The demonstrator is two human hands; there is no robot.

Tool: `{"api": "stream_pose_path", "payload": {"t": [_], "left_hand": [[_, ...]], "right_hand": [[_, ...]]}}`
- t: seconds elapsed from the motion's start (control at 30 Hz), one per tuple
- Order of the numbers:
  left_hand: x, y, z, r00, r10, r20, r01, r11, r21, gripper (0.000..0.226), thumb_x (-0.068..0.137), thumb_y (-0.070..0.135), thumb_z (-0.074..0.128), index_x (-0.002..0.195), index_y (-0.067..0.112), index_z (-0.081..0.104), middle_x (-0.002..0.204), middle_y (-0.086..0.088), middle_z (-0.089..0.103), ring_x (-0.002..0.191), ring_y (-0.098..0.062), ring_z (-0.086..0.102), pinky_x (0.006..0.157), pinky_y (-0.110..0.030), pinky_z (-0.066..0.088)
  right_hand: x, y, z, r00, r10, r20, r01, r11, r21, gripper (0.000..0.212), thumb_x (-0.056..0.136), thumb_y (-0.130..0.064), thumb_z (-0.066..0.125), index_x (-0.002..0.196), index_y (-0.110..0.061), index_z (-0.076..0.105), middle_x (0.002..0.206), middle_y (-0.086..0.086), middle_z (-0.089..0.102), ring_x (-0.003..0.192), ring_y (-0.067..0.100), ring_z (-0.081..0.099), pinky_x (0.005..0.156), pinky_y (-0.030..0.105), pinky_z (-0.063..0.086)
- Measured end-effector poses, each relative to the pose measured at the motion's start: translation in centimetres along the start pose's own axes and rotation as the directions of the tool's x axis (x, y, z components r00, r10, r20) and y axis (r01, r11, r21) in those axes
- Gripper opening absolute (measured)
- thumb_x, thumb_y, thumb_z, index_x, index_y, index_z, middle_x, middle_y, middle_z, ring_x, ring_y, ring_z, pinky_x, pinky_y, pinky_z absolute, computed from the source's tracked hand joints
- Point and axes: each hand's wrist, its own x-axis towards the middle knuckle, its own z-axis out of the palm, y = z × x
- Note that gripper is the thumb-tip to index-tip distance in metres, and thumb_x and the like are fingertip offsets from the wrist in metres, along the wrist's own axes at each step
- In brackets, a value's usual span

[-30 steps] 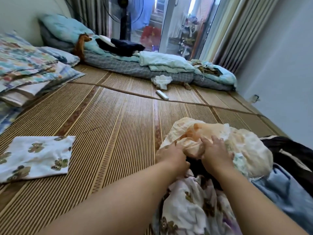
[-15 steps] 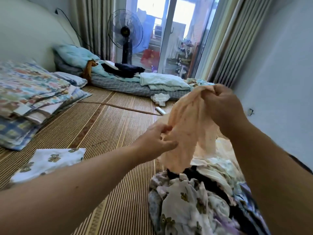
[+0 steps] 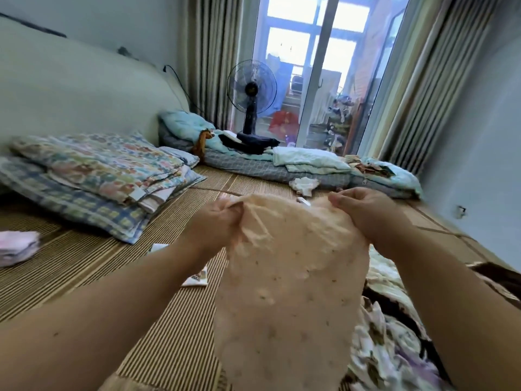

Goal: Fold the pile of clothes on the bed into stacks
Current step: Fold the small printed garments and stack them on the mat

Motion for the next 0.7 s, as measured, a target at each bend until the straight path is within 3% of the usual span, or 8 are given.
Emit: {"api": "stream_pose_path", "payload": {"t": [0.1, 0.23, 0.3, 0.37, 0.47, 0.57, 0.63, 0.7], "left_hand": [[0.1, 1.2, -2.4, 0.995, -0.103, -0.017, 0.102, 0.993, -0.066, 0.027, 0.098, 0.022, 0.048, 0.087, 0.017, 0.072, 0.057, 0.002, 0.064, 0.048, -0.012, 0.058, 0.054, -0.029, 0.045], [-0.5, 3.0, -2.7, 0.979, -0.192, 0.063, 0.199, 0.972, -0.126, 0.024, 0.098, 0.018, 0.050, 0.114, 0.015, 0.067, 0.105, -0.018, 0.068, 0.091, -0.033, 0.065, 0.084, -0.050, 0.052], [-0.8, 4.1, -1.9, 0.972, -0.215, 0.091, 0.228, 0.956, -0.185, 0.024, 0.099, 0.015, 0.050, 0.115, 0.015, 0.067, 0.113, -0.021, 0.066, 0.097, -0.034, 0.064, 0.091, -0.054, 0.051], [-0.8, 5.1, -0.8, 0.974, -0.190, 0.125, 0.215, 0.948, -0.237, 0.022, 0.099, 0.011, 0.048, 0.107, 0.014, 0.068, 0.105, -0.018, 0.068, 0.085, -0.028, 0.066, 0.081, -0.046, 0.056], [-0.9, 6.9, 0.7, 0.965, -0.154, 0.212, 0.205, 0.948, -0.244, 0.019, 0.098, 0.012, 0.049, 0.098, 0.013, 0.068, 0.098, -0.018, 0.067, 0.085, -0.031, 0.064, 0.082, -0.047, 0.054], [-0.8, 8.0, 1.3, 0.940, -0.091, 0.328, 0.134, 0.985, -0.109, 0.031, 0.090, 0.005, 0.050, 0.116, 0.011, 0.066, 0.102, -0.014, 0.066, 0.091, -0.027, 0.063, 0.081, -0.040, 0.051], [-0.4, 8.2, 0.9, 0.945, -0.016, 0.326, -0.026, 0.992, 0.125, 0.052, 0.082, 0.000, 0.050, 0.131, 0.016, 0.058, 0.108, -0.008, 0.067, 0.094, -0.022, 0.064, 0.078, -0.033, 0.051], [-0.2, 8.1, 0.0, 0.953, 0.131, 0.274, -0.243, 0.869, 0.430, 0.052, 0.080, 0.001, 0.053, 0.129, 0.017, 0.060, 0.108, -0.004, 0.068, 0.097, -0.023, 0.065, 0.080, -0.037, 0.055]], "right_hand": [[-0.8, 1.0, 0.8, 0.998, 0.052, 0.047, -0.051, 0.999, -0.020, 0.017, 0.082, -0.038, 0.074, 0.082, -0.022, 0.069, 0.077, -0.003, 0.067, 0.060, 0.008, 0.057, 0.053, 0.022, 0.046], [-2.6, 0.7, 3.0, 0.981, 0.041, 0.189, -0.024, 0.996, -0.091, 0.011, 0.085, -0.033, 0.072, 0.091, -0.024, 0.068, 0.088, -0.002, 0.067, 0.073, 0.009, 0.060, 0.060, 0.022, 0.046], [-3.8, -0.2, 4.4, 0.968, -0.008, 0.249, 0.041, 0.991, -0.126, 0.022, 0.084, -0.035, 0.073, 0.102, -0.024, 0.068, 0.092, -0.006, 0.066, 0.075, 0.002, 0.061, 0.054, 0.014, 0.042], [-5.3, -1.2, 6.0, 0.944, -0.047, 0.327, 0.082, 0.992, -0.093, 0.037, 0.079, -0.036, 0.077, 0.112, -0.022, 0.066, 0.101, -0.006, 0.066, 0.078, 0.001, 0.063, 0.054, 0.010, 0.046], [-7.3, -2.5, 8.1, 0.875, -0.092, 0.474, 0.045, 0.993, 0.110, 0.050, 0.071, -0.037, 0.082, 0.115, -0.023, 0.067, 0.107, -0.002, 0.071, 0.094, 0.013, 0.069, 0.081, 0.029, 0.057], [-7.6, -3.2, 8.8, 0.948, -0.122, 0.294, 0.106, 0.992, 0.070, 0.025, 0.076, -0.024, 0.070, 0.100, -0.018, 0.072, 0.093, 0.004, 0.073, 0.090, 0.021, 0.068, 0.078, 0.036, 0.056], [-6.9, -3.2, 8.1, 0.986, -0.106, 0.131, 0.108, 0.994, -0.007, 0.015, 0.079, -0.009, 0.057, 0.084, -0.006, 0.071, 0.082, 0.015, 0.071, 0.079, 0.031, 0.067, 0.071, 0.042, 0.055], [-6.1, -3.4, 6.9, 0.991, -0.106, 0.084, 0.105, 0.994, 0.013, 0.015, 0.079, -0.004, 0.052, 0.078, -0.001, 0.067, 0.076, 0.020, 0.067, 0.070, 0.031, 0.062, 0.065, 0.047, 0.053]]}}
